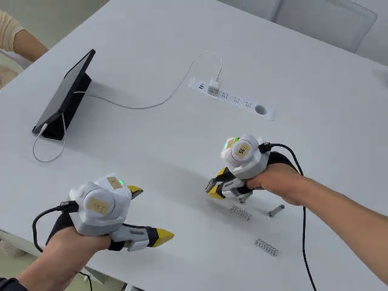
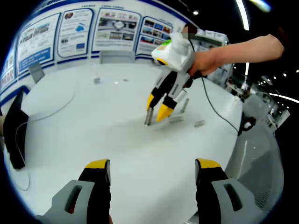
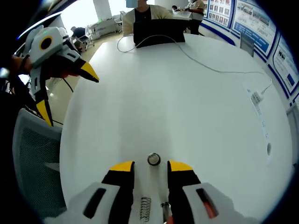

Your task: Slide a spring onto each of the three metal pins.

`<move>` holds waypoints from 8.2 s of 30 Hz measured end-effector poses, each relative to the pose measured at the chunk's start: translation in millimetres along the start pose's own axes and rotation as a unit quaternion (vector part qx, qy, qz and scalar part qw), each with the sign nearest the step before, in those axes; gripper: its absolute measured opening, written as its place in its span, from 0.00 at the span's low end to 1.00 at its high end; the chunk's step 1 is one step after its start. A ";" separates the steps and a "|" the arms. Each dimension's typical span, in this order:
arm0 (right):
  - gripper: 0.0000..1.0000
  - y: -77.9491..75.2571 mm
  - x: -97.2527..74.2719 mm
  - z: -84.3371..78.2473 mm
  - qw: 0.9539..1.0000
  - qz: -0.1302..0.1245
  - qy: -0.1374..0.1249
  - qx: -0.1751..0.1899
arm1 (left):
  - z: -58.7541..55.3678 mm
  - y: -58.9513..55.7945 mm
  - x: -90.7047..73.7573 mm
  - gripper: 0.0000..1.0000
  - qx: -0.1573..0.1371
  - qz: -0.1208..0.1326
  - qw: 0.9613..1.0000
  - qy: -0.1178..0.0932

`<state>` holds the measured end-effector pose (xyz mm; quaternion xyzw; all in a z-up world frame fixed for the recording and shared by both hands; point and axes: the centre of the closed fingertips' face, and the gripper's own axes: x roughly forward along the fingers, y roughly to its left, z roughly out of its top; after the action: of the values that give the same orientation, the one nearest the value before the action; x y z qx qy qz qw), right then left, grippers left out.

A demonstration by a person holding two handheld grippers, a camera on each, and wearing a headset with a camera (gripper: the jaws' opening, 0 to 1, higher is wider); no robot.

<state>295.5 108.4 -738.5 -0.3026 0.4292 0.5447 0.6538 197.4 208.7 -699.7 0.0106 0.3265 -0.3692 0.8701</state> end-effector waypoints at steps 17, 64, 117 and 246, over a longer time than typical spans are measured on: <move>0.61 13.2 -32.1 2.1 0.998 -0.035 -0.049 0.031 | 3.7 -11.4 -1.4 0.74 0.001 -0.004 1.000 0.000; 0.78 54.3 -78.2 -61.5 0.952 -0.114 -0.191 0.209 | 27.5 -17.9 10.7 0.76 0.014 -0.008 1.000 -0.001; 0.83 79.1 -117.6 -158.5 0.895 -0.157 -0.236 0.344 | 40.5 -49.6 41.2 0.76 0.059 -0.051 0.996 0.031; 0.82 104.4 -123.2 -172.4 0.884 -0.114 -0.269 0.366 | 6.3 -81.0 149.1 0.10 0.141 -0.033 0.978 0.147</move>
<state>149.4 -72.9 -698.5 0.0695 0.3684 0.3311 0.8659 225.0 53.5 -762.7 0.1768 0.3959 -0.4343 0.7896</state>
